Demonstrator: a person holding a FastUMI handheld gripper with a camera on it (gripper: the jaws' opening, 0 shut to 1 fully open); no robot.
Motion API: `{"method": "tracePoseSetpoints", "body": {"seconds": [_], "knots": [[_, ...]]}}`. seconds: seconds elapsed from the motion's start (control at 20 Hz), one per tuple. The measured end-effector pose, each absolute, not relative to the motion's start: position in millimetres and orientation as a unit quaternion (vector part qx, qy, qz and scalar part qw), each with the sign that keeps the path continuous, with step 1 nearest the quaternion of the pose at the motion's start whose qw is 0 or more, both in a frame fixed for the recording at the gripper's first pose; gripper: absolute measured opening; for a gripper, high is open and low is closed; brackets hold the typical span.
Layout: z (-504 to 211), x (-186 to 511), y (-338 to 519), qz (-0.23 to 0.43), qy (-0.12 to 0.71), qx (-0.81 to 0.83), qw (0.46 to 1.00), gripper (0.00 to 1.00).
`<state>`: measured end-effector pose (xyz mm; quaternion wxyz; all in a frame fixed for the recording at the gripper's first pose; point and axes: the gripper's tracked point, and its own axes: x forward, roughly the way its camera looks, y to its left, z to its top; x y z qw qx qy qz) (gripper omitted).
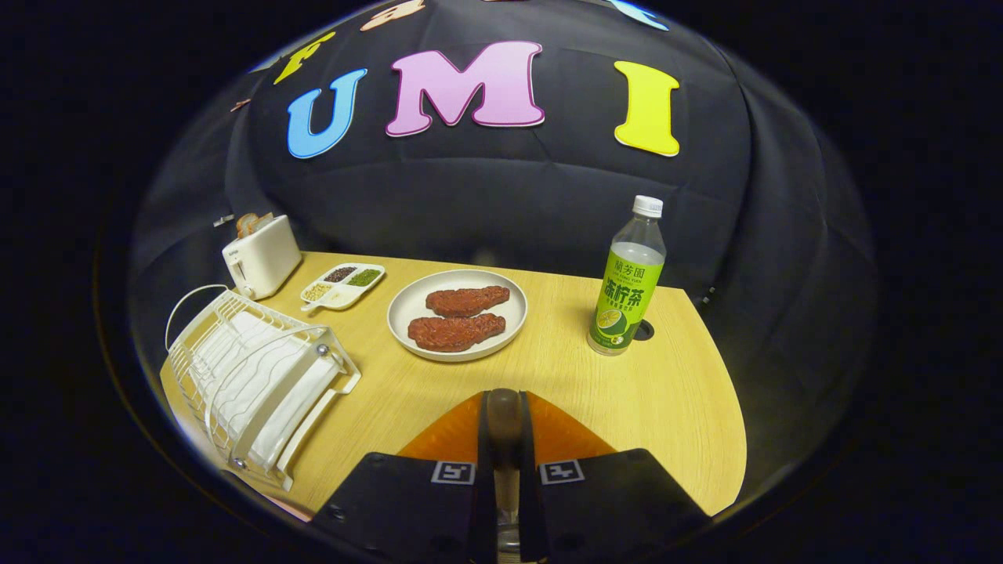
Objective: Take the plate from the dish rack, then take the spoon from the basket and place it into the plate.
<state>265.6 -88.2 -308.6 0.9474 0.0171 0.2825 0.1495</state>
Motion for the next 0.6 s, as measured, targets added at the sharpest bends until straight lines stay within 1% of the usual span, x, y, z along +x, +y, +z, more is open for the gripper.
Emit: {"method": "tracePoseSetpoints", "body": {"seconds": [0.3, 0.6], "knots": [[-258, 250, -98, 0.147, 0.247, 0.033, 0.957, 0.14], [-174, 218, -116, 0.131, 0.201, 0.04, 0.97, 0.14]]}}
